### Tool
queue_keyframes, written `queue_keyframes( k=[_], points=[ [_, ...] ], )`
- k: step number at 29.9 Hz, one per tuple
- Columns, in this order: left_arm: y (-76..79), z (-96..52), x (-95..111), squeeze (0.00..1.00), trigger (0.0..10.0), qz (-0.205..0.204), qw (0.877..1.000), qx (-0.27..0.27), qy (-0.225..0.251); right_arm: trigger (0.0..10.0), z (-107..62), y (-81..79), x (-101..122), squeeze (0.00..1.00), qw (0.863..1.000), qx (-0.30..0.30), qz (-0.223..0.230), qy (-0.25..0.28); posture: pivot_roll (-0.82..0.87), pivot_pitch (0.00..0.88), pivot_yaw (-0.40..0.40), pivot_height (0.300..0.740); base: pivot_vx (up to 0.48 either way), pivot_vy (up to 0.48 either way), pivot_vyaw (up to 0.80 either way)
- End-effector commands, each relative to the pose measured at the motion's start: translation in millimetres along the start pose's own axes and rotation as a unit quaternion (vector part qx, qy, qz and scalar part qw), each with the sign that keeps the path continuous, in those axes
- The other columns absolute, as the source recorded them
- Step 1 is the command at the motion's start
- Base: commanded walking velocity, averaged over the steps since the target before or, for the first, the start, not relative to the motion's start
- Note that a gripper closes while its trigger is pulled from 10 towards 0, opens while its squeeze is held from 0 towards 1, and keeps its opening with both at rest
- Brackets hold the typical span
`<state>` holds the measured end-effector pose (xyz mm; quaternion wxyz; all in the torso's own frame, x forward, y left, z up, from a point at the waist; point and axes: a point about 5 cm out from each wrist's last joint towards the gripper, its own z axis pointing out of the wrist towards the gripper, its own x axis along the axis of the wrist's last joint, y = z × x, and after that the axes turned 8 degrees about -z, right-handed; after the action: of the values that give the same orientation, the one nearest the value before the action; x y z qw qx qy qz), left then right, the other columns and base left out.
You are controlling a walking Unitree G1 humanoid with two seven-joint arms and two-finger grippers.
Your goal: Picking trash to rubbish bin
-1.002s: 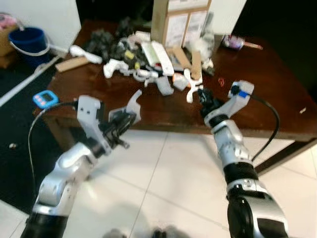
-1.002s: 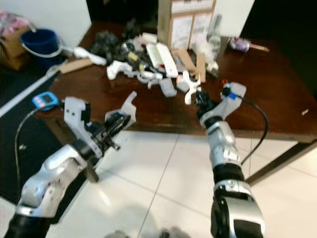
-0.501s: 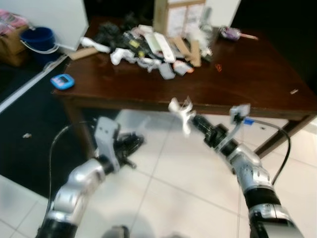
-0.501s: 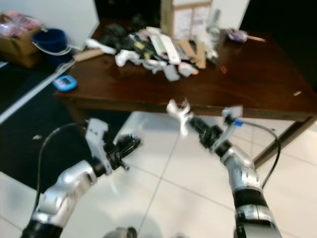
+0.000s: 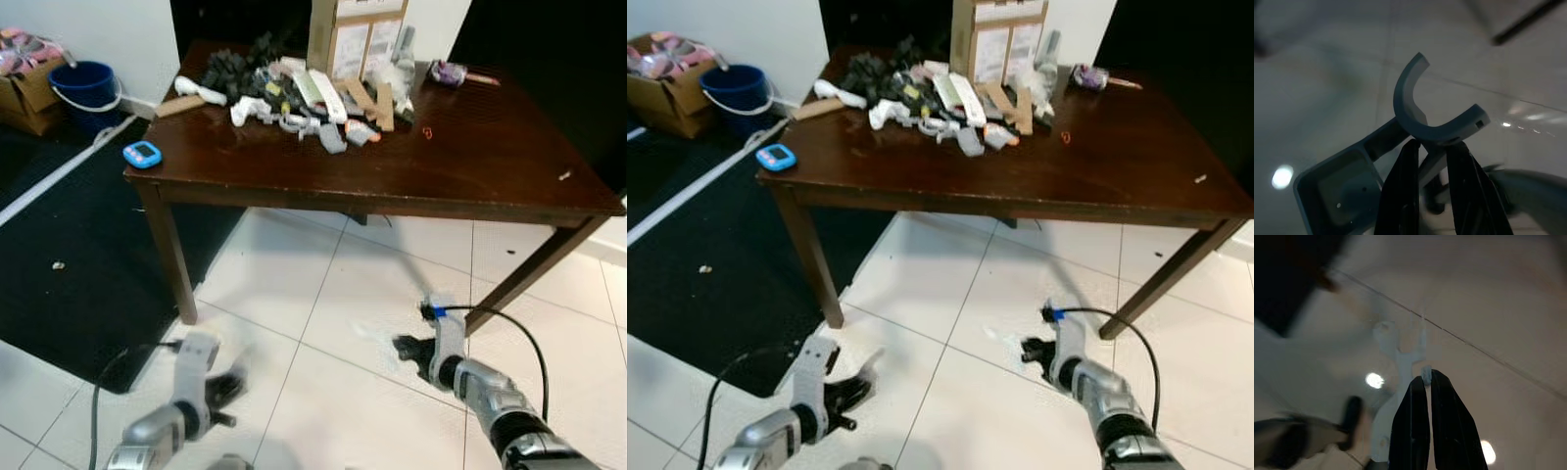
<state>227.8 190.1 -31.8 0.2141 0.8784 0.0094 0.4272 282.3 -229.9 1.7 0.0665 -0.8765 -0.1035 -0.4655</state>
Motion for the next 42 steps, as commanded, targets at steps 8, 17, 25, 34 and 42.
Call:
queue_keyframes(
  k=[8,17,25,34,42],
  points=[
    [-35.0,-43.3,-91,0.0,10.0,-0.085,0.971,0.184,-0.124,10.0,-21.6,0.2,-73,0.0,0.981,-0.118,0.128,-0.089,0.13,0.118,-0.073,0.74,0.0,0.0,0.0],
    [-32.8,-55.3,-118,0.0,10.0,-0.11,0.954,0.228,-0.16,10.0,-36.2,-1.6,-106,0.0,0.951,-0.185,0.203,-0.145,0.1,0.115,-0.041,0.74,0.0,0.0,-0.05],
    [-43.7,-46.3,-92,0.0,10.0,-0.071,0.96,0.23,-0.142,10.0,-36.6,-9.0,-112,0.0,0.945,-0.191,0.221,-0.146,0.09,0.076,-0.047,0.74,0.0,0.0,-0.8],
    [-52.5,-36.5,-63,0.0,10.0,0.098,0.956,0.219,-0.169,10.0,-27.2,-24.4,-108,0.0,0.95,-0.167,0.214,-0.156,0.1,0.079,-0.05,0.74,0.0,0.0,-0.8],
    [-68.2,-50.5,-63,0.0,10.0,0.132,0.941,0.248,-0.19,10.0,-22.0,-33.4,-105,0.0,0.953,-0.153,0.21,-0.158,0.11,0.09,-0.052,0.74,0.0,0.0,-0.8]
  ],
)
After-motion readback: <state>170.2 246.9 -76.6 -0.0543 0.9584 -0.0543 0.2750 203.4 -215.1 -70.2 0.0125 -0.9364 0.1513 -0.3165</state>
